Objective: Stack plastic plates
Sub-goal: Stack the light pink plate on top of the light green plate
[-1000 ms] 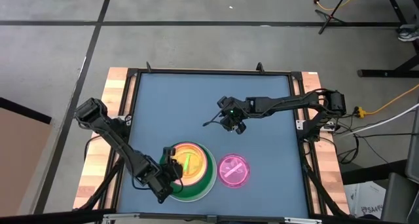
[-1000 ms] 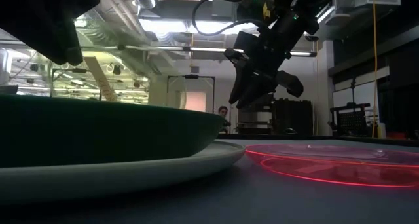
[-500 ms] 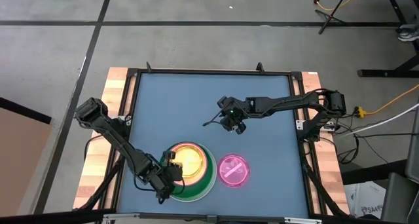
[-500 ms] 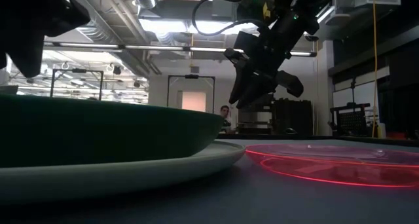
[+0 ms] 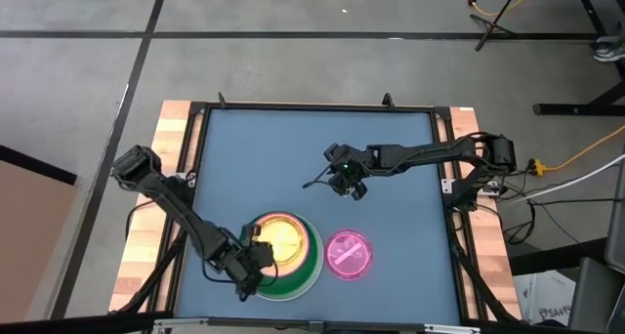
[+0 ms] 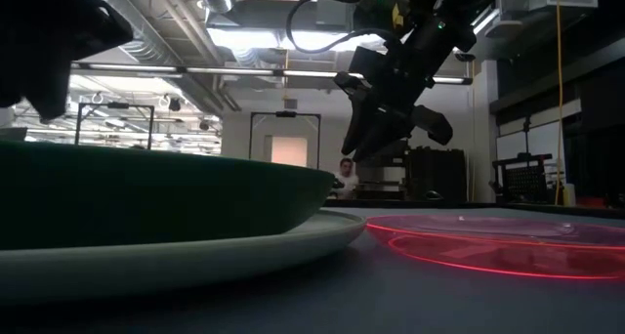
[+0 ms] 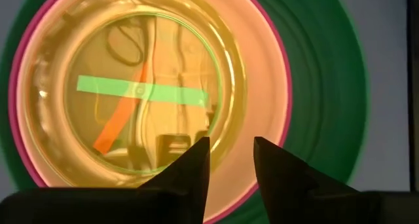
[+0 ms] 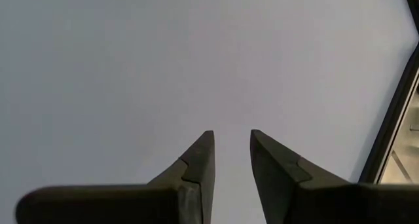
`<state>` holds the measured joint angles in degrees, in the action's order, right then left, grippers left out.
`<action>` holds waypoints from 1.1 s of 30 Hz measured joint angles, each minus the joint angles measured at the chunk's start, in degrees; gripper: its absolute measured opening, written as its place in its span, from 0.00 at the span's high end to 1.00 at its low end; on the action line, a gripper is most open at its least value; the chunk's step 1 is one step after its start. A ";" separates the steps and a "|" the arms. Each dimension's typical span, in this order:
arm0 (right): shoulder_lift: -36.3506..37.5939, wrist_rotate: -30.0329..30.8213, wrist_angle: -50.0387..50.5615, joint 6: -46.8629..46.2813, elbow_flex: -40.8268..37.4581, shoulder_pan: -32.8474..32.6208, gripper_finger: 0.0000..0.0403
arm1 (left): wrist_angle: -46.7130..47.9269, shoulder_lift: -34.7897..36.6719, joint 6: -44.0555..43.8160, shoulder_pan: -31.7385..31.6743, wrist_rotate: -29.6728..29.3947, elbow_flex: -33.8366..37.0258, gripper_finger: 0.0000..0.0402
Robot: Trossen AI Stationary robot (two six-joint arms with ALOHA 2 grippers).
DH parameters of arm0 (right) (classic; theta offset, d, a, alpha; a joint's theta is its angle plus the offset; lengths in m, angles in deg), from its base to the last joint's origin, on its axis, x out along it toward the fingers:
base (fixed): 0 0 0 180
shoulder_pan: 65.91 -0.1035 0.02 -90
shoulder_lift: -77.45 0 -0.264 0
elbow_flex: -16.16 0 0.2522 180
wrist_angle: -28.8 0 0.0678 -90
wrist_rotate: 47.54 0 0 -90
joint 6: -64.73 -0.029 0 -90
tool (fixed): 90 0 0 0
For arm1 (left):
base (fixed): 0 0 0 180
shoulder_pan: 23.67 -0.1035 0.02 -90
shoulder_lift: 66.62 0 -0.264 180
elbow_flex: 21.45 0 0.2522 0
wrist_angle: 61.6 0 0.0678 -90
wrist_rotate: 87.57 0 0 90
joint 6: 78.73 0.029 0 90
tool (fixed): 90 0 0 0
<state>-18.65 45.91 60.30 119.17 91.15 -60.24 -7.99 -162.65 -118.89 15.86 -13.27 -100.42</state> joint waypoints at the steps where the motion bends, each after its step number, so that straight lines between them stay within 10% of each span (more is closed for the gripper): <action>1: -0.01 -0.01 0.00 0.00 0.00 -0.02 0.78 | -0.01 0.00 0.00 -0.29 -0.02 0.00 0.72; 17: -0.01 -20.79 0.52 -11.96 0.00 -0.85 0.78 | -0.02 0.00 0.20 -4.81 -0.07 0.00 0.72; 33: -0.01 -22.66 11.57 -17.07 0.00 -9.06 0.78 | 0.00 0.02 0.20 -4.81 -0.07 0.00 0.72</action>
<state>-18.66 23.25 71.87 102.10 91.15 -69.31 -7.99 -162.63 -118.70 11.05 -13.34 -100.42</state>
